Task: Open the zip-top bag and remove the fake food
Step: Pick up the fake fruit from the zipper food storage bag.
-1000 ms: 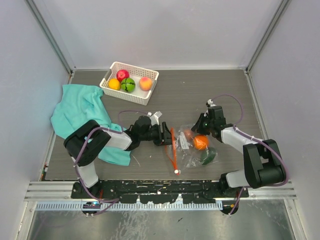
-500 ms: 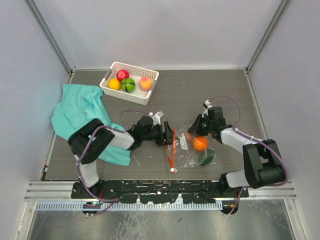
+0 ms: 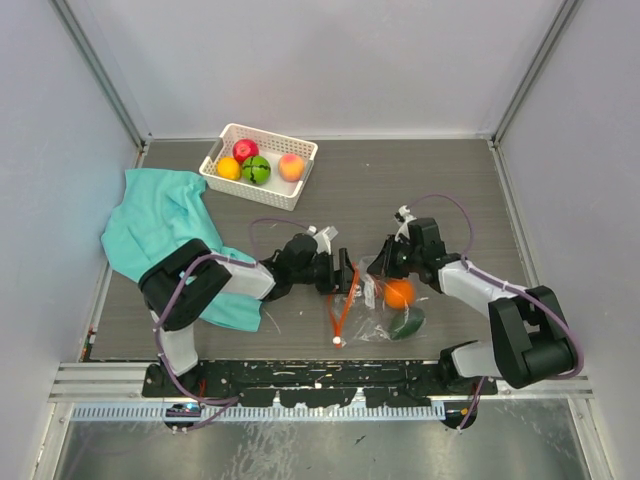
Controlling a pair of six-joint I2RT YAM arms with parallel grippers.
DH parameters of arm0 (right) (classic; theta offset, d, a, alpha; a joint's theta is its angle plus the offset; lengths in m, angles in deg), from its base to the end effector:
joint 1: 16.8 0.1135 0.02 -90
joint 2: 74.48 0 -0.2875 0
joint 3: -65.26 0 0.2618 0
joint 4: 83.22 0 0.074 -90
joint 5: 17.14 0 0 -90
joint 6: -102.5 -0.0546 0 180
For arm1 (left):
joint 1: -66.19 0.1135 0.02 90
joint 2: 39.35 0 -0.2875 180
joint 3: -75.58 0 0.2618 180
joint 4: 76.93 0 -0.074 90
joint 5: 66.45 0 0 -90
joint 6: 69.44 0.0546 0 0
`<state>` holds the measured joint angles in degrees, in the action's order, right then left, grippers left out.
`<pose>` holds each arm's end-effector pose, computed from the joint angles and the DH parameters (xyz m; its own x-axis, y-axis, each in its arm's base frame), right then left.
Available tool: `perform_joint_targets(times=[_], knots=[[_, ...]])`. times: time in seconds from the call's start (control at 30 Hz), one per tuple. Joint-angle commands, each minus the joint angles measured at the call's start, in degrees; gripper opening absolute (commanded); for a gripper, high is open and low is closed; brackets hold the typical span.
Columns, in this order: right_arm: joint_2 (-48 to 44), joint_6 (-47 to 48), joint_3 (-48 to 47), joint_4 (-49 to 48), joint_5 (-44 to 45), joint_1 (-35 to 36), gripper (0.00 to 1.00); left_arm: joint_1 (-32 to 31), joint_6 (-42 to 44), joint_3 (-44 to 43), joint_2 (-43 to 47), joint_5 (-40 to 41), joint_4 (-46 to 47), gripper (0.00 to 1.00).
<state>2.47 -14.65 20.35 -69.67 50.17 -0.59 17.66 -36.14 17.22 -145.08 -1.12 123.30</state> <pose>0.2477 0.0939 0.1658 -0.8462 0.1924 -0.4969 -0.1468 0.8123 0.5645 0.2381 -0.3038 0.1412 -0.9405 -0.0827 -0.3294 0.2564 0.4633 -0.8483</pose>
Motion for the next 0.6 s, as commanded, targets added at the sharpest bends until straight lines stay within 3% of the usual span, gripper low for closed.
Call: perform_joint_targets(times=[0.0, 0.27, 0.57], knots=[[-2.86, 0.95, -0.51, 1.37, -1.5, 1.67, 0.05, -1.69, 7.45, -2.86, 3.36, 1.44, -4.77, 0.74], [-5.05, 2.85, -2.1, 4.87, -0.96, 3.24, 0.06, -2.93, 18.63, 0.01, 10.11, 3.58, -9.84, 0.76], [-7.57, 7.81, -6.31, 12.47, 1.31, 5.85, 0.12, -4.06, 25.81, 1.67, 12.67, 1.46, -10.36, 0.65]])
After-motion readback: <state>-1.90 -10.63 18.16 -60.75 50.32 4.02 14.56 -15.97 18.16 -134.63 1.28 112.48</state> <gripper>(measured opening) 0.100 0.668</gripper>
